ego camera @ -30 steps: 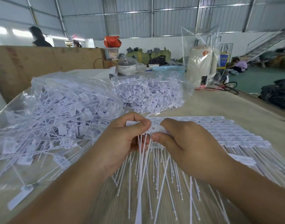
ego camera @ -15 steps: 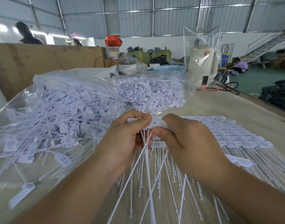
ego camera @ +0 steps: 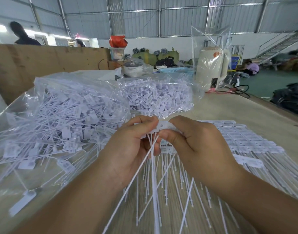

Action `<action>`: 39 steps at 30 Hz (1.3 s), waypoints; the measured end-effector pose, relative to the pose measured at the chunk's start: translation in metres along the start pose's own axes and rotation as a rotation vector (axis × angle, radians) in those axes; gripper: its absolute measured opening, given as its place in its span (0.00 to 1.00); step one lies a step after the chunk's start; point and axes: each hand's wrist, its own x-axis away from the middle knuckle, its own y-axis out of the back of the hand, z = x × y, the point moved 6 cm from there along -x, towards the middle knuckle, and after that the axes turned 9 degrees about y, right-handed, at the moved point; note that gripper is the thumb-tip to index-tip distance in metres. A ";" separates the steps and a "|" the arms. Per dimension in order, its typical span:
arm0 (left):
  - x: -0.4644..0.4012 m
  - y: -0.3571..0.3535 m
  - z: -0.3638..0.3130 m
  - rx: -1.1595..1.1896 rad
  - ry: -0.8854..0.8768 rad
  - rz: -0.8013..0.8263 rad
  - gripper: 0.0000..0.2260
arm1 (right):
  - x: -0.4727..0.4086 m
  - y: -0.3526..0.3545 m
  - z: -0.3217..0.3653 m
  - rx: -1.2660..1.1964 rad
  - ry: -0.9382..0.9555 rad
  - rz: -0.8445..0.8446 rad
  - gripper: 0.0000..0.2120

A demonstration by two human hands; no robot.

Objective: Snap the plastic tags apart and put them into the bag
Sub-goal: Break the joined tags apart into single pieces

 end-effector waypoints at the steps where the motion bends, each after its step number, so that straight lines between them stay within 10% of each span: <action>1: 0.001 -0.001 0.000 0.022 0.008 0.017 0.05 | 0.000 0.001 0.000 -0.019 0.008 0.006 0.14; 13: -0.002 0.028 -0.021 0.044 -0.059 -0.125 0.08 | -0.002 0.039 -0.036 -0.024 -0.109 -0.266 0.19; 22: 0.003 0.000 -0.004 -0.404 -0.136 0.054 0.05 | 0.008 -0.010 -0.010 -0.082 0.018 0.310 0.26; 39: 0.001 0.005 -0.008 -0.457 -0.128 0.064 0.05 | 0.006 -0.004 -0.011 -0.098 -0.032 0.318 0.26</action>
